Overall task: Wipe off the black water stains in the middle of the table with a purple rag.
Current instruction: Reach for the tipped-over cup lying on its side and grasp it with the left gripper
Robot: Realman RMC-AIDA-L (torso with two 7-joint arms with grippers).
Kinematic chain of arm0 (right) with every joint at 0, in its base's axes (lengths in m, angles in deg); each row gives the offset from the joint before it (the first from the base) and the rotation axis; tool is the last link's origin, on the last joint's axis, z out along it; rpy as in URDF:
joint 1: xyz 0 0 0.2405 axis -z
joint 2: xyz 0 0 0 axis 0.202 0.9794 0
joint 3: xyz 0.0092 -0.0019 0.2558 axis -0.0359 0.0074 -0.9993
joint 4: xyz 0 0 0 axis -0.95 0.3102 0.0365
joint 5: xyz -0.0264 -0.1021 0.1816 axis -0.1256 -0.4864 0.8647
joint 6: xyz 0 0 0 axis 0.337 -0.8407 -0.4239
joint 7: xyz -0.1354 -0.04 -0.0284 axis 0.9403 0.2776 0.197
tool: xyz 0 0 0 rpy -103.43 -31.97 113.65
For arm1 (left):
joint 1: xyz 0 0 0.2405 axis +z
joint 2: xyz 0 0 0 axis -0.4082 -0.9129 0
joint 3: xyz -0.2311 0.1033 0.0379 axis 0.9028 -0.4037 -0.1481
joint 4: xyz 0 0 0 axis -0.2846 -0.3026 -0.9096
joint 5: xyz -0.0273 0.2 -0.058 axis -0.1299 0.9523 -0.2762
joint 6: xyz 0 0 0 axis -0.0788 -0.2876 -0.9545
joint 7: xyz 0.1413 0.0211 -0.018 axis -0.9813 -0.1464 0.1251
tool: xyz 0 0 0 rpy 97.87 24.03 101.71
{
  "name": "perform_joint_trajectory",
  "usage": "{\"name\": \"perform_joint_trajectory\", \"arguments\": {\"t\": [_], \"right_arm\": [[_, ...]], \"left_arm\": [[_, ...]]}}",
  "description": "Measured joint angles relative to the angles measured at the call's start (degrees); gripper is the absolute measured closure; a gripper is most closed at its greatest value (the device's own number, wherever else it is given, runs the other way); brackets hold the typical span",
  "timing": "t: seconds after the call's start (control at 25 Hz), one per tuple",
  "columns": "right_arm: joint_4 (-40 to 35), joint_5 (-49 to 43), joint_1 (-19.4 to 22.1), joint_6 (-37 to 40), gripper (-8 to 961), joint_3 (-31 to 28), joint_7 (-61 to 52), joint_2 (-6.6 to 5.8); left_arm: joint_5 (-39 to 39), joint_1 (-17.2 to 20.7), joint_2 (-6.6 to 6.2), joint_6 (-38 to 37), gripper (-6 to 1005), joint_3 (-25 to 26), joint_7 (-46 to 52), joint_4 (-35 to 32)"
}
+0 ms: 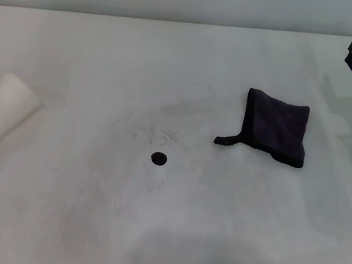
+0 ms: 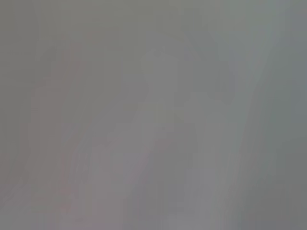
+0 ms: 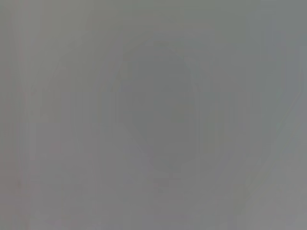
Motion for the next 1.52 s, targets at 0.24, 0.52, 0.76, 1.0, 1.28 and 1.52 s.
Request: {"name": "perform_joint_trajectory", "arguments": {"t": [0.24, 0.52, 0.76, 1.0, 1.28, 1.52], "right_arm": [[0.0, 0.1, 0.06, -0.6, 95, -0.04, -0.02, 0.0], [-0.49, 0.09, -0.48, -0.65, 96, -0.06, -0.03, 0.0], [-0.54, 0.19, -0.81, -0.66, 96, -0.06, -0.03, 0.0], [-0.63, 0.3, -0.89, -0.65, 95, -0.05, -0.02, 0.01], [-0.66, 0.34, -0.82, -0.59, 96, -0.11, -0.59, 0.0], [-0.61, 0.32, -0.53, -0.6, 95, -0.14, -1.13, 0.0]], "left_arm": [[16.72, 0.31, -0.69, -1.1, 143, -0.17, 22.61, -15.27], [40.26, -1.95, -5.81, -1.61, 141, -0.19, 55.05, -32.74], [57.51, -8.2, -9.99, 1.9, 142, -0.19, 74.36, -41.49], [77.17, -15.8, -9.86, 2.03, 143, -3.01, 86.61, -47.12], [95.01, -24.5, -7.57, 1.26, 144, -3.83, 92.53, -47.4], [98.02, -25.8, -6.01, -1.13, 145, -6.82, 92.99, -47.44]]}}
